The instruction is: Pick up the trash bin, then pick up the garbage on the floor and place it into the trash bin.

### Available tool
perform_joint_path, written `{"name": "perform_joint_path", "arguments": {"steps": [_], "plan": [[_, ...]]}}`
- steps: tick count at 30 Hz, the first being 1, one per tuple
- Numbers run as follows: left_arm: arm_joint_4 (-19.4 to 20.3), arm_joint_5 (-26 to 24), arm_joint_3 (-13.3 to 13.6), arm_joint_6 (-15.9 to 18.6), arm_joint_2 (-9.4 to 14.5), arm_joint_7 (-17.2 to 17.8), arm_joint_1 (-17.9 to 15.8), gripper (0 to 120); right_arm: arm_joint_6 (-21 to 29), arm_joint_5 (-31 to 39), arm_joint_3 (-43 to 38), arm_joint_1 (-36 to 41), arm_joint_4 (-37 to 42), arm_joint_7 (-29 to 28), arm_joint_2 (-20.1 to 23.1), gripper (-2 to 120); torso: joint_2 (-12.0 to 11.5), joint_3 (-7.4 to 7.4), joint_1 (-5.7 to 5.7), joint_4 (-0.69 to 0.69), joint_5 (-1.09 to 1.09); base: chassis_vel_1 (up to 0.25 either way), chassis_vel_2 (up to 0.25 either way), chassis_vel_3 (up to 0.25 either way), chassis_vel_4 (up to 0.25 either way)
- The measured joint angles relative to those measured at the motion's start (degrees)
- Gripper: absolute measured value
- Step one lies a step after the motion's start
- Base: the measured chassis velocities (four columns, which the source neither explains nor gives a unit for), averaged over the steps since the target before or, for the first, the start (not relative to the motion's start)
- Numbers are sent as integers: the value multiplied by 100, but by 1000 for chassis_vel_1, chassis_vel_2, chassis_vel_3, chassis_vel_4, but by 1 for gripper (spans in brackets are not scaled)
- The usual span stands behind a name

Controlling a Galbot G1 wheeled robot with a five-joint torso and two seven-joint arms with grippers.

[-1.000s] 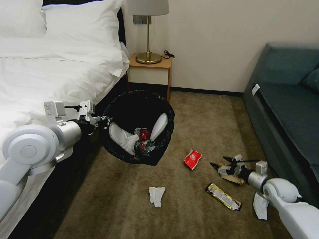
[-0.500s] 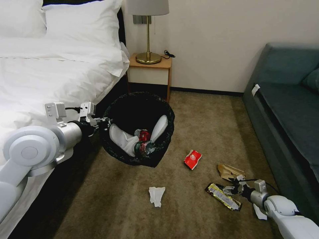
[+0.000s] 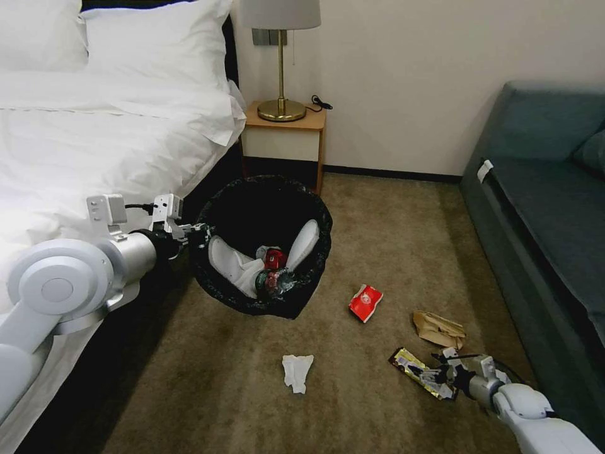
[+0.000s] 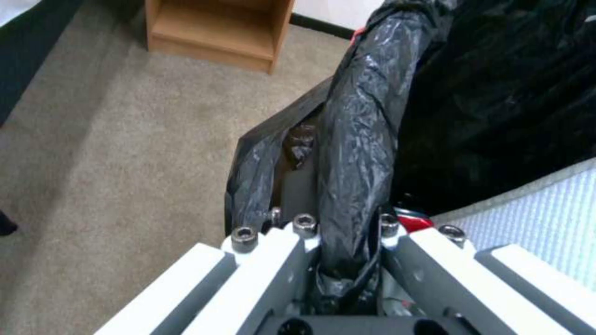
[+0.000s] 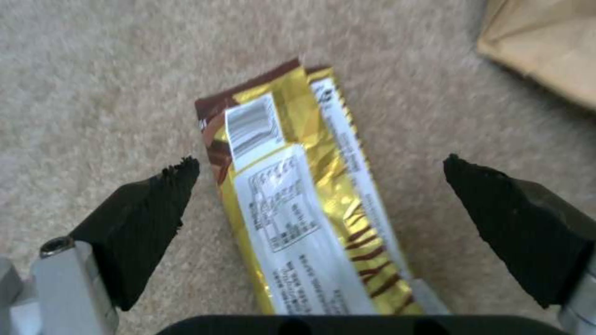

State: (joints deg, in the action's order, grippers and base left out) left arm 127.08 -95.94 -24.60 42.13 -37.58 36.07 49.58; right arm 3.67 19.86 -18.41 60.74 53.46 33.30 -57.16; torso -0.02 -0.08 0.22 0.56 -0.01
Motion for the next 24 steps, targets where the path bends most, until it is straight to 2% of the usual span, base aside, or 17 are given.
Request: {"name": "perform_joint_path", "arguments": {"steps": [7,8,13,15,16,21,22,24], "plan": [[13,6,0,0,8,-12,16,1,-133,-203,-19,-98,-441,-104,-236,94,0,1,0,1,-3,0,0,0,0],[18,6,-7,0,16,-22,31,1,-190,-228,-38,-112,-533,-112,-266,90,1,2,-1,0,-10,0,0,0,0],[15,22,-24,0,38,-63,39,1,-224,-239,-71,-76,-595,-257,-330,71,4,3,-1,4,-14,0,0,0,0],[16,28,-24,0,34,-64,38,1,-236,-245,-75,-72,-601,-296,-355,69,5,3,-1,5,-14,0,0,0,0],[18,33,-22,0,30,-64,38,1,-247,-256,-77,-66,-597,-346,-376,64,5,3,-1,6,-12,0,0,0,0],[29,36,-20,0,30,-68,54,1,-246,-268,-78,-37,-487,-474,-392,57,4,1,-1,6,-6,0,0,0,0],[33,41,-25,0,31,-68,71,1,-238,-280,-82,-14,-392,-562,-402,51,3,0,-1,2,2,0,0,0,0],[44,44,-32,0,31,-68,89,1,-221,-284,-81,0,-338,-605,-403,47,3,-1,-1,0,5,0,0,0,0]]}}
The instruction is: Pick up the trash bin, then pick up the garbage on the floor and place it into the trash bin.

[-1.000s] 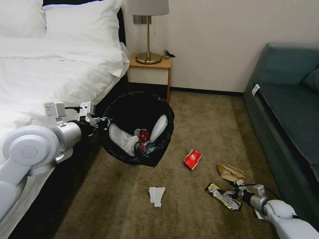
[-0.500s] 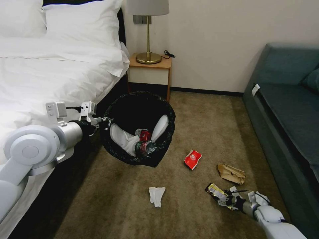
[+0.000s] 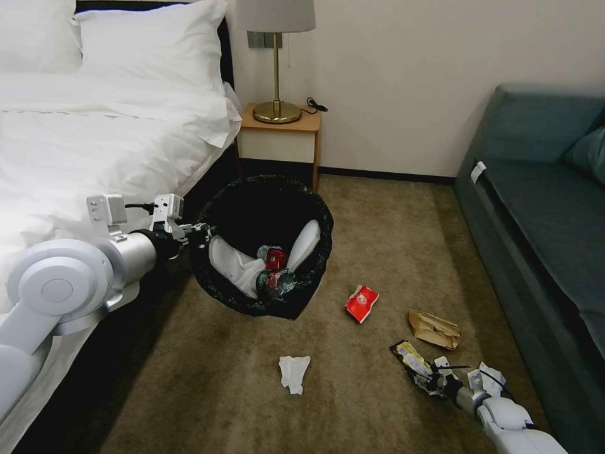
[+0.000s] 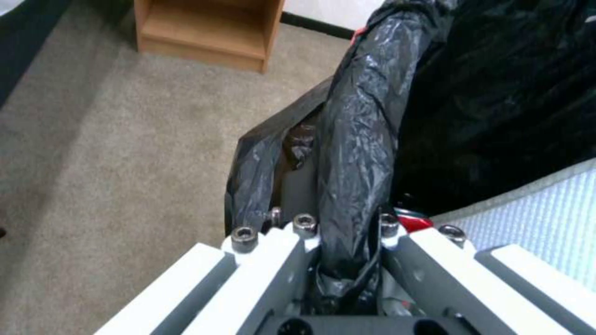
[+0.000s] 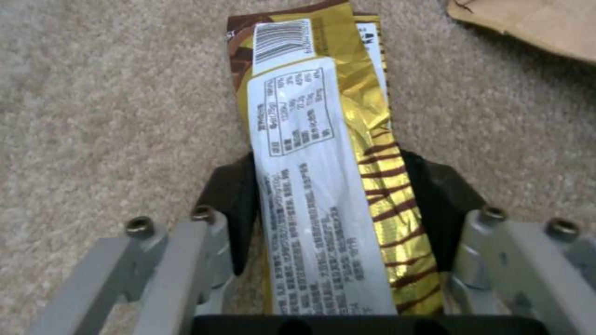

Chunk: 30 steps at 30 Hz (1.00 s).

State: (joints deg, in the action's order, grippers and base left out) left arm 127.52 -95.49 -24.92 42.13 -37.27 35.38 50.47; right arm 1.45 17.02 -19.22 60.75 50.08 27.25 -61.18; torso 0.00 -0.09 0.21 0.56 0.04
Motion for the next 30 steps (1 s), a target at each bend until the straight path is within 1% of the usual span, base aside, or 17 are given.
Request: {"name": "perform_joint_path", "arguments": {"steps": [1,3,4,6,7,8,12,14,18,20,21,23,24,26,27,29,30], "plan": [[0,0,0,0,0,0,0,1,0,0,0,0,0,0,0,47,0,0,0,0,0,0,0,0,0],[18,21,-14,0,-1,0,44,1,58,-20,-13,71,203,-124,35,36,-1,-1,0,-6,6,0,0,0,0],[18,21,-14,0,-1,0,44,1,58,-20,-13,71,203,-124,35,36,-1,-1,0,-6,6,0,0,0,0],[22,27,-27,0,-1,-11,52,1,114,-42,-55,155,452,-228,71,27,-4,-2,2,-6,13,0,0,0,0],[22,27,-27,0,-1,-11,52,1,114,-42,-55,155,452,-228,71,27,-4,-2,2,-6,13,0,0,0,0],[22,32,-30,0,-1,-15,51,1,152,-38,-107,201,634,-275,103,21,-4,-3,3,-4,13,0,0,0,0],[18,39,-36,0,-1,-20,50,1,223,-11,-251,297,1069,-347,197,13,-4,-2,2,-3,-1,0,0,0,0],[19,46,-35,0,-8,-48,66,1,437,81,-394,419,1783,-363,324,0,-4,-1,2,1,2,0,0,0,0],[22,63,-11,0,-31,-69,68,1,594,145,-485,440,2343,-358,403,0,-4,-1,2,1,-3,0,0,0,0],[22,73,18,0,-51,-70,61,1,826,466,-615,385,3061,-395,496,0,-4,0,2,0,-3,0,0,0,0],[22,73,18,0,-51,-70,61,1,826,466,-615,385,3061,-395,496,0,-4,0,2,0,-3,0,0,0,0],[36,84,21,0,-54,-70,101,1,1023,825,-762,282,3698,-489,593,0,-3,0,2,0,-4,0,0,0,0],[36,84,21,0,-54,-70,101,1,1023,825,-762,282,3698,-489,593,0,-3,0,2,0,-4,0,0,0,0],[66,86,11,0,-52,-70,169,1,1321,1258,-953,124,4500,-629,717,0,-4,0,1,0,-5,0,0,0,0],[66,86,11,0,-52,-70,169,1,1321,1258,-953,124,4500,-629,717,0,-4,0,1,0,-5,0,0,0,0],[78,91,21,0,-60,-58,184,1,1576,1691,-1055,-90,5129,-776,817,0,-4,1,1,0,-6,0,0,0,0],[78,91,21,0,-60,-58,184,1,1576,1691,-1055,-90,5129,-776,817,0,-4,1,1,0,-6,0,0,0,0]]}}
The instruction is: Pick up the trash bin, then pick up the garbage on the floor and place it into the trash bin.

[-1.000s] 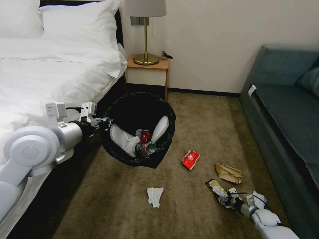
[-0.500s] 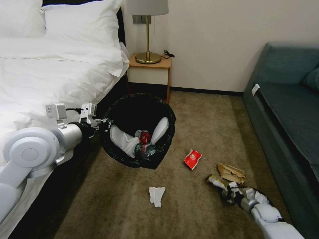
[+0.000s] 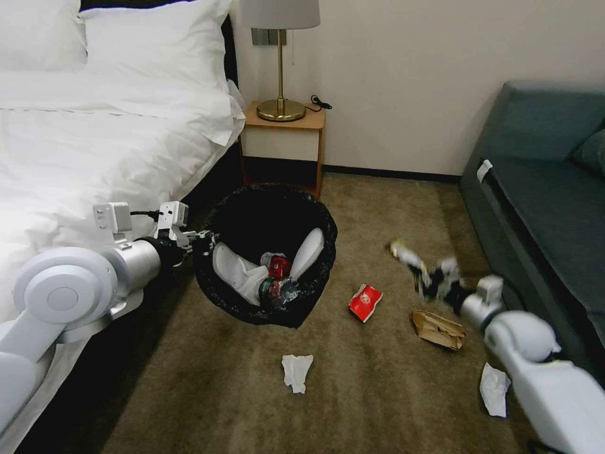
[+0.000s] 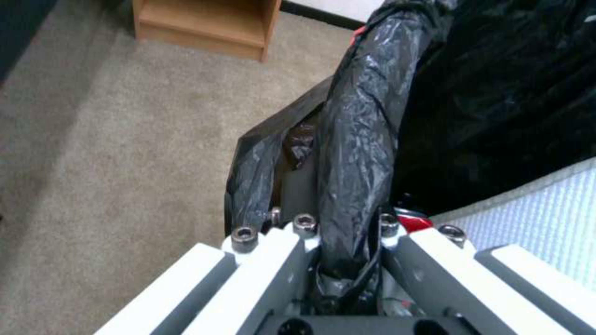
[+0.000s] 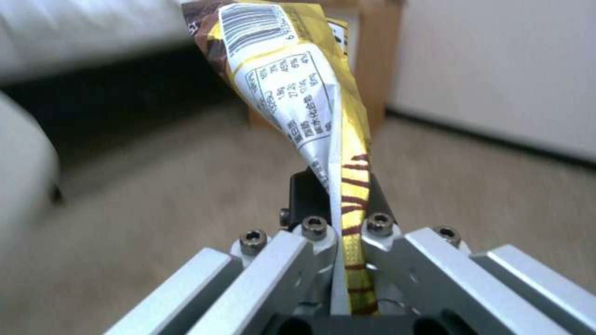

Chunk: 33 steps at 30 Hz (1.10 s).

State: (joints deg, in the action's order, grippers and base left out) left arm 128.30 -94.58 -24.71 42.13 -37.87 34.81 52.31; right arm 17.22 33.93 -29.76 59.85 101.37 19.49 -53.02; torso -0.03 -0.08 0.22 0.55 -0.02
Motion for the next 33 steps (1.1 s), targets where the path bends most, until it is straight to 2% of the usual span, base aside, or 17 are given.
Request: {"name": "perform_joint_path", "arguments": {"steps": [2,4,5,8,14,20,22,33], "plan": [[1,4,10,0,-7,6,0,1,51,96,1,-51,103,-42,14,0,0,0,0,0,-1,0,0,0,0],[1,15,87,0,-68,69,-24,1,331,790,215,-484,610,-342,34,0,0,0,0,1,1,0,0,0,0],[1,15,87,0,-68,69,-24,1,331,790,215,-484,610,-342,34,0,0,0,0,1,1,0,0,0,0],[4,-20,151,0,-79,117,-47,1,541,1386,471,-1005,1003,-527,-19,0,0,0,0,0,2,0,0,0,0],[33,-119,253,1,-45,165,-32,1,738,1976,881,-1757,1456,-654,-54,0,0,0,0,1,1,0,0,0,0],[37,-153,367,2,-80,193,-122,1,768,2109,1385,-2205,1572,-693,-125,0,1,0,0,0,1,0,0,0,0],[3,-156,415,2,-120,200,-181,1,768,2109,1783,-2394,1577,-712,-239,0,0,-1,0,1,1,0,0,0,0],[-26,-175,431,2,-110,222,-144,1,716,1975,2580,-2506,1651,-837,-497,0,0,-1,0,0,2,0,0,0,0]]}}
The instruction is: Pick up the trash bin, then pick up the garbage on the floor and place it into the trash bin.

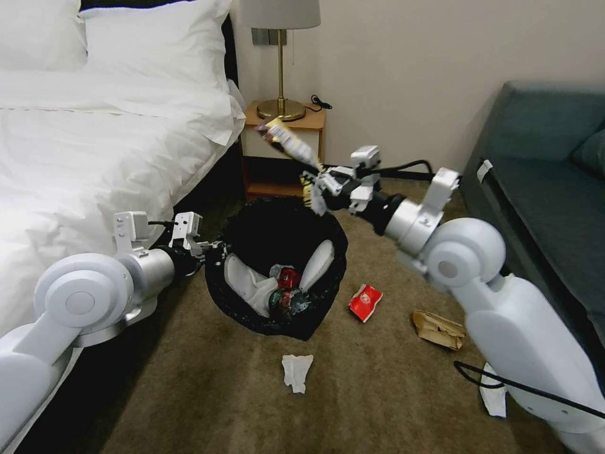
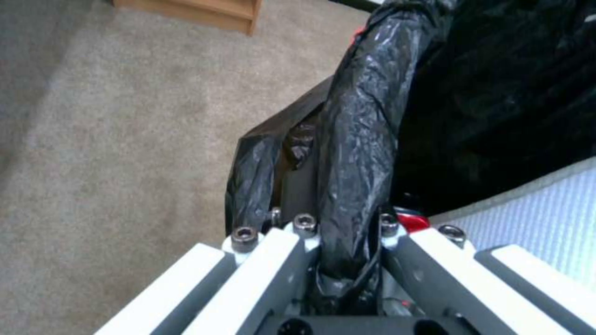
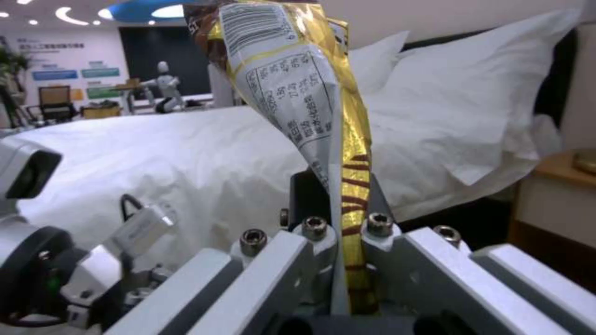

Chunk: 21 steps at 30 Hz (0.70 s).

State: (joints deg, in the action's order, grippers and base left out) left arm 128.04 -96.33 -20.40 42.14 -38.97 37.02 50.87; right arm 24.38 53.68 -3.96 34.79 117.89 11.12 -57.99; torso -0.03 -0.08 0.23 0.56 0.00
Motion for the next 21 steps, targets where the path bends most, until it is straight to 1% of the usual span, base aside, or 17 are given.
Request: {"name": "perform_joint_path", "arguments": {"steps": [6,7,8,10,11,12,14,15,16,17,18,21], "plan": [[-63,-1,108,-1,-101,25,-119,1,-11,-83,280,63,91,-107,14,0,0,0,0,0,0,0,0,0,0],[-76,-1,123,-1,-128,32,-146,1,-11,-120,325,90,124,-155,19,3,0,0,0,1,0,0,0,0,0],[-76,-1,123,-1,-128,32,-146,1,-11,-120,325,90,124,-155,19,3,0,0,0,1,0,0,0,0,0],[-98,-1,145,-1,-158,40,-186,1,-9,-159,401,108,188,-239,3,15,0,0,0,1,0,0,0,0,0],[-98,-1,145,-1,-158,40,-186,1,-9,-159,401,108,188,-239,3,15,0,0,0,1,0,0,0,0,0],[-101,-3,153,-1,-166,40,-197,1,-9,-202,414,107,191,-253,-15,18,0,0,0,0,0,0,0,0,0],[-114,-15,186,-1,-197,78,-240,1,-18,-355,449,62,184,-258,-98,30,0,0,0,1,0,0,0,0,0],[-114,-15,186,-1,-197,78,-240,1,-18,-355,449,62,184,-258,-98,30,0,0,0,1,0,0,0,0,0],[-117,-19,190,-1,-203,86,-250,1,-25,-388,456,43,173,-256,-117,33,0,0,0,1,-1,0,0,0,0],[-121,-25,200,-1,-209,98,-274,1,-36,-421,482,10,158,-246,-148,39,0,0,0,0,-1,0,0,0,0],[-121,-25,200,-1,-209,98,-274,1,-36,-421,482,10,158,-246,-148,39,0,0,0,0,-1,0,0,0,0],[-122,-49,201,-1,-209,101,-313,1,-45,-436,497,1,153,-238,-181,53,0,0,0,0,0,0,0,0,0]]}}
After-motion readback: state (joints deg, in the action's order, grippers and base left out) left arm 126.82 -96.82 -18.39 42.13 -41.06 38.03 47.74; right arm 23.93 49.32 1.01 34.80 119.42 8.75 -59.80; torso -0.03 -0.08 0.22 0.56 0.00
